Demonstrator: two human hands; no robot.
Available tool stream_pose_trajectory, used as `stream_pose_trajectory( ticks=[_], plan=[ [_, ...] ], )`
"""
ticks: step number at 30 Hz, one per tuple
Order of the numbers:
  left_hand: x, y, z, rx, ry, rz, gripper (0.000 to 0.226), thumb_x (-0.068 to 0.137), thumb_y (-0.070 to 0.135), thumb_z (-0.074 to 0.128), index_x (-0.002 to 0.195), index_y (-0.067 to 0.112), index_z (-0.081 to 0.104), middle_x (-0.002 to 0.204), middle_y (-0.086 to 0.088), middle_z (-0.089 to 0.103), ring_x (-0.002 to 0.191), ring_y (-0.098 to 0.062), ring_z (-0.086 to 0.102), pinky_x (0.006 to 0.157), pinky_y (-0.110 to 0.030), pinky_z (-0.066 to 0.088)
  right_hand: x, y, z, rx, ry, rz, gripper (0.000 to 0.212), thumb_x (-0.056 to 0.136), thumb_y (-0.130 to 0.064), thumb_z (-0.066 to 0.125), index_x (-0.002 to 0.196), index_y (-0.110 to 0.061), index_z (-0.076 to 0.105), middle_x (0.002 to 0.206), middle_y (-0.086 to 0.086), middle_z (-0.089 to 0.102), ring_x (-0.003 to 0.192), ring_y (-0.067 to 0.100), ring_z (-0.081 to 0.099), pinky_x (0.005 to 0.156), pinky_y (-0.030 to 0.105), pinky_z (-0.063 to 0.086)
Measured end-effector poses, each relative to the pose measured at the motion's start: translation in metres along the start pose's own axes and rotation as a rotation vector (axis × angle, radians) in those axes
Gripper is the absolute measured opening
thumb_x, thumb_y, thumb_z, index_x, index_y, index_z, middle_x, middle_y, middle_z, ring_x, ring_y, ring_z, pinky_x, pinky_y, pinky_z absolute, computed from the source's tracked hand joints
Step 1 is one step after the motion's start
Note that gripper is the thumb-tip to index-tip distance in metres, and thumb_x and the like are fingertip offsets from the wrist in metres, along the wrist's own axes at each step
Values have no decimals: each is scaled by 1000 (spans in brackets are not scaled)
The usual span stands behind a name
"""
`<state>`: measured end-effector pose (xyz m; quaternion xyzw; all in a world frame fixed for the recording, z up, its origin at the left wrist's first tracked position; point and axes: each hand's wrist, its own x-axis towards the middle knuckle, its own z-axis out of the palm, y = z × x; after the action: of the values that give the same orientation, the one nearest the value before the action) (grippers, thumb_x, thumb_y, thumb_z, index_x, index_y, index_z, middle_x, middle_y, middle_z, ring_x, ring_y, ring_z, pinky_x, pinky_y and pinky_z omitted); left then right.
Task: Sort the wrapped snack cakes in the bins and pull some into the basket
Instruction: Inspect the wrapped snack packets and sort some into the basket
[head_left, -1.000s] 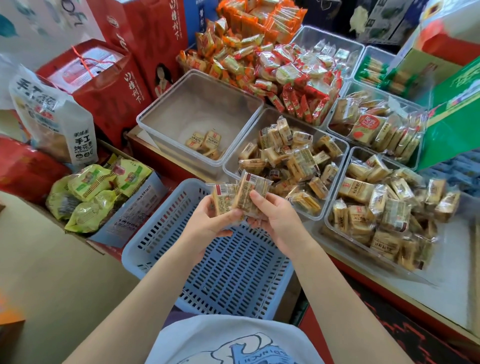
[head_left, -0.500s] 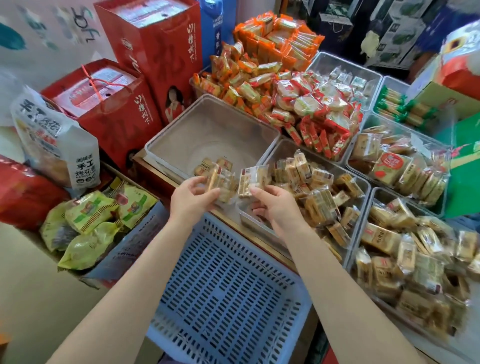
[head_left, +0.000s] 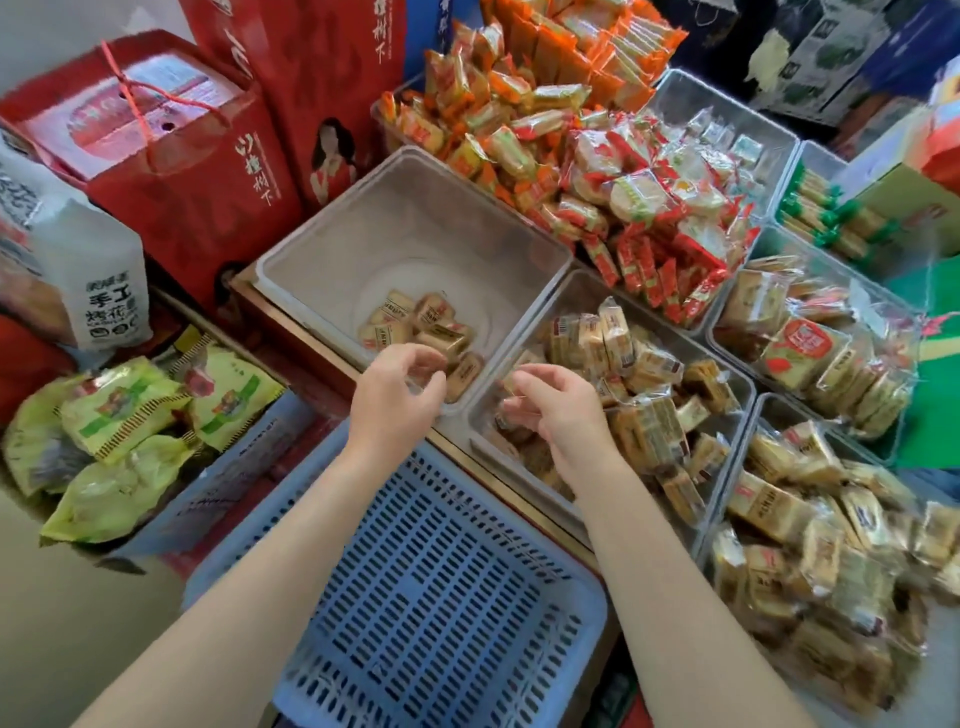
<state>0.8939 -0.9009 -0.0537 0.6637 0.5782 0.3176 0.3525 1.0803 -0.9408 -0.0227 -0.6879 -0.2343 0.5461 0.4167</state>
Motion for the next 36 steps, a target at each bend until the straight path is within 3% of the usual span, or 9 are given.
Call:
stream_pose_trajectory(
  ticks=[3,5,8,13,16,19,28,32,36],
  plan=[
    [-12,6,32,185,-129,226,26,88,10,75,114,8,73,124,-11,69,118,-29,63,104,-45,50,-17,3,-32,-41,185,-65,10,97,-14,66,107,-16,68,104,7,72,92,17,72,78,27,61],
    [-12,14,51,262,-235,252,43,93,21,72,133,10,64,149,-16,53,141,-33,46,118,-48,35,-18,-1,-52,-140,334,-168,9,97,-15,66,104,-19,68,103,3,69,95,16,68,77,23,57],
    [-3,19,71,394,-342,216,70,102,44,54,160,16,29,170,-10,17,158,-25,11,128,-45,11,1,-13,-73,-339,449,-353,14,94,-14,65,106,-21,64,111,0,63,96,5,60,77,11,48],
    [4,8,84,620,-340,230,87,97,67,29,165,20,4,172,-7,10,157,-20,17,128,-45,14,48,-13,-84,-707,391,-370,40,92,-30,71,129,-20,62,131,0,58,126,18,49,114,46,36],
    [3,5,85,609,-347,237,91,91,71,24,165,23,3,172,-8,13,156,-22,24,126,-47,17,61,-1,-85,-934,373,-318,73,85,-55,74,147,-28,47,142,-1,55,138,20,43,120,50,24],
    [4,4,85,585,-346,241,90,90,73,22,164,27,3,171,-9,13,155,-25,26,125,-47,17,69,3,-81,-1086,437,-317,80,84,-61,72,151,-33,39,143,-2,55,141,20,40,119,51,20],
    [4,9,82,548,-364,234,87,90,78,10,164,32,4,172,-7,9,154,-24,24,122,-44,18,69,-8,-94,-699,373,-256,51,86,-53,73,132,-38,56,118,-13,63,119,15,55,115,48,24],
    [4,16,77,512,-420,202,92,85,82,8,163,35,-1,173,-4,6,157,-20,17,123,-42,15,37,-12,-96,-477,261,-288,51,84,-45,79,130,-34,59,116,-13,63,114,10,58,107,46,49],
    [6,34,65,165,-412,70,94,91,76,48,164,28,12,170,0,20,155,-16,21,124,-42,22,-11,-7,-85,-354,161,-347,45,85,-42,79,126,-34,61,111,-13,70,106,4,66,93,34,58]
  ],
)
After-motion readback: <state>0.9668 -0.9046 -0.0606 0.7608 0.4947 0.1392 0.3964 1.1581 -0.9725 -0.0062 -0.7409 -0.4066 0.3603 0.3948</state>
